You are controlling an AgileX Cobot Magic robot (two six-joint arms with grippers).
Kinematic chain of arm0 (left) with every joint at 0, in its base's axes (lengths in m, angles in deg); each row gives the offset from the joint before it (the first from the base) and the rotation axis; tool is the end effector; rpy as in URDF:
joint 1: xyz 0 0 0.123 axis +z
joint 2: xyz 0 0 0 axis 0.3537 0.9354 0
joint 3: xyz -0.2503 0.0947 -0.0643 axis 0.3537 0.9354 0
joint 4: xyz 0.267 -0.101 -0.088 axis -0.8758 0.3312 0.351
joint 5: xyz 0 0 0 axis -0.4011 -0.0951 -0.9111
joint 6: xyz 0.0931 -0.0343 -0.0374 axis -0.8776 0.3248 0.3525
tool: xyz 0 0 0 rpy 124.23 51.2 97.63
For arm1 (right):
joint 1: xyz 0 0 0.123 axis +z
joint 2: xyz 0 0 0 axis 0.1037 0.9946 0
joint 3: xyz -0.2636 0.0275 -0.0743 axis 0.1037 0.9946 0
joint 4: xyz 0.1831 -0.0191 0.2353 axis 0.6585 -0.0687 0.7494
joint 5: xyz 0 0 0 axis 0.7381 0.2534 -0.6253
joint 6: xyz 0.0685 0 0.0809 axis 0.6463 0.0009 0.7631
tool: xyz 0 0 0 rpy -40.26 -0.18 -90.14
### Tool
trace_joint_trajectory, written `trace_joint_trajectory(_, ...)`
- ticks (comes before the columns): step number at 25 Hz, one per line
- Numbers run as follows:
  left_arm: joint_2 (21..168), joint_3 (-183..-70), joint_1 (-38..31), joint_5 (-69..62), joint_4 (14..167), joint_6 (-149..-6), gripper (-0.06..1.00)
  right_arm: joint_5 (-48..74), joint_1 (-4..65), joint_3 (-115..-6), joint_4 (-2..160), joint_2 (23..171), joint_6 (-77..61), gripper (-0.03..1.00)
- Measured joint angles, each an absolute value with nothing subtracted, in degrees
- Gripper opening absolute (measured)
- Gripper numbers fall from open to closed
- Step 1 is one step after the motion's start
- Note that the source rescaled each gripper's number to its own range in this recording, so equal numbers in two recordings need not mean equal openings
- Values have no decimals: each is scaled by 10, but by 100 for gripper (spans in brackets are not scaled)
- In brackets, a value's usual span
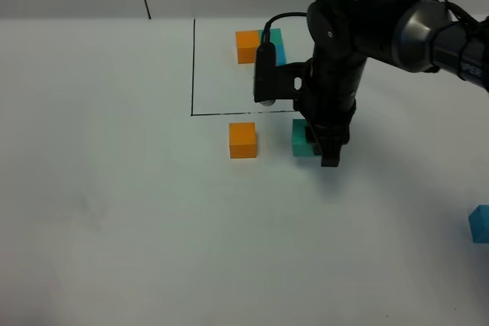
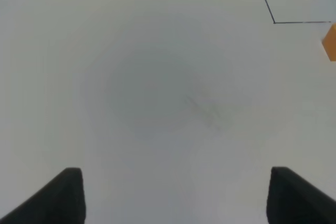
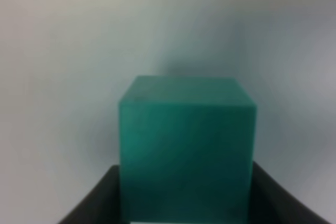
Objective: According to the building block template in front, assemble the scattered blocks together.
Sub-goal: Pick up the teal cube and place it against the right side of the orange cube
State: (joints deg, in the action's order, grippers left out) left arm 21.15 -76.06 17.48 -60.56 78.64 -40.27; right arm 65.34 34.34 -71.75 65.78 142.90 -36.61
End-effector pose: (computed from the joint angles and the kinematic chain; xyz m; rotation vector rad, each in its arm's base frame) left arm 0.0578 -0.0065 0.2950 0.0076 2.0361 -0.1088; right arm 0.4087 0.2116 0.1389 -2.0015 2.2991 -0.1515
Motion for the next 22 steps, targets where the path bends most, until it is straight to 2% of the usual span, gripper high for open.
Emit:
trace_joint_trajectory(3, 212, -761, 175, -606, 786, -403, 54, 679, 345, -779, 657, 1474, -374, 1)
trace_joint_trajectory(8, 212, -761, 175, -606, 786, -403, 54, 687, 345, -824, 665, 1525, -384, 1)
trace_joint_trajectory(22, 212, -761, 175, -606, 786, -403, 54, 649, 352, -840, 674, 1562, -401, 0)
